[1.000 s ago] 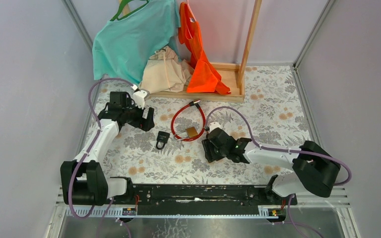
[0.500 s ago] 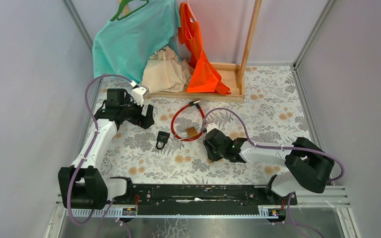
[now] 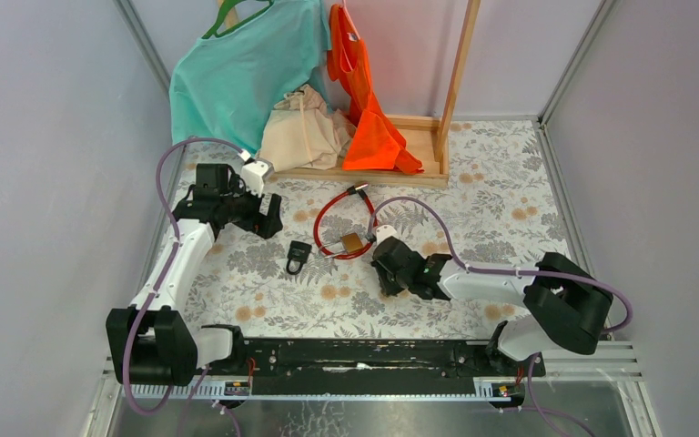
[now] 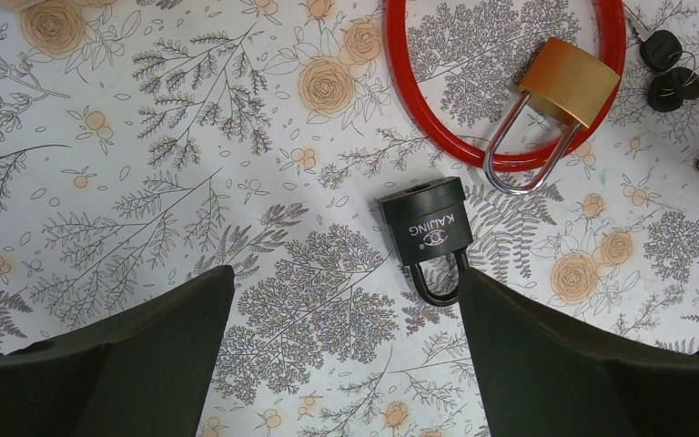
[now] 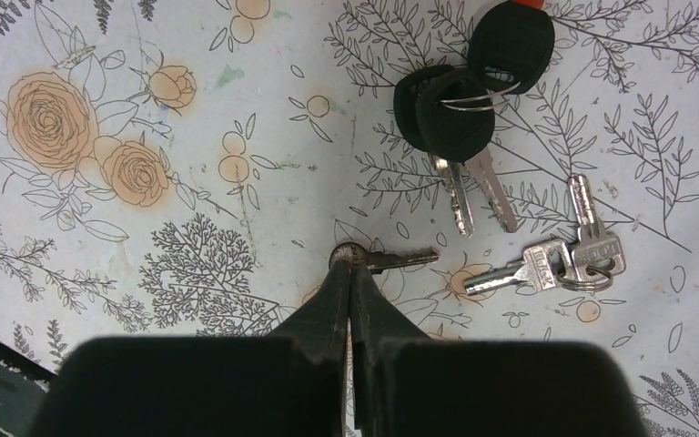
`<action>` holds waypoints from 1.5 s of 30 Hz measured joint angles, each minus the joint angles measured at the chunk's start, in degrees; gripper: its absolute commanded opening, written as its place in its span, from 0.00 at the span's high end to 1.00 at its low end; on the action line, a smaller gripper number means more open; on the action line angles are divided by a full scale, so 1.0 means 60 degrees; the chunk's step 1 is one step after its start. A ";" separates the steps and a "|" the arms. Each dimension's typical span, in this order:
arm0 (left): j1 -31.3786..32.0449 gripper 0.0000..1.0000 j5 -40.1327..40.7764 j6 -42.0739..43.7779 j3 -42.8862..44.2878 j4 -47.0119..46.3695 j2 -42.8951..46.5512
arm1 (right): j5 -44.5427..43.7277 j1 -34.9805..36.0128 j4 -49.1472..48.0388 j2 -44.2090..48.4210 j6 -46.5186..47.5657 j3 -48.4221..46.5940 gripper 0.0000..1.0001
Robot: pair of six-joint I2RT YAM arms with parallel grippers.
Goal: Unlock with the key
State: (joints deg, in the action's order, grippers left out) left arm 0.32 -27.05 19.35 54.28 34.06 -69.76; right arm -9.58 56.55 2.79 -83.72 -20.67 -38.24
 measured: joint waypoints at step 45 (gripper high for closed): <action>0.1504 0.19 -0.8451 0.9063 0.0998 0.7774 -0.0419 | 0.6390 0.0015 -0.2371 0.0321 -0.2390 -0.3891 1.00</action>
State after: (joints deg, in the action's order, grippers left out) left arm 9.34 -77.76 73.73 60.27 80.71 -72.27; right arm 28.75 56.64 -11.44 -81.80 -35.00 -61.58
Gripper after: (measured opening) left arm 0.884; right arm 0.011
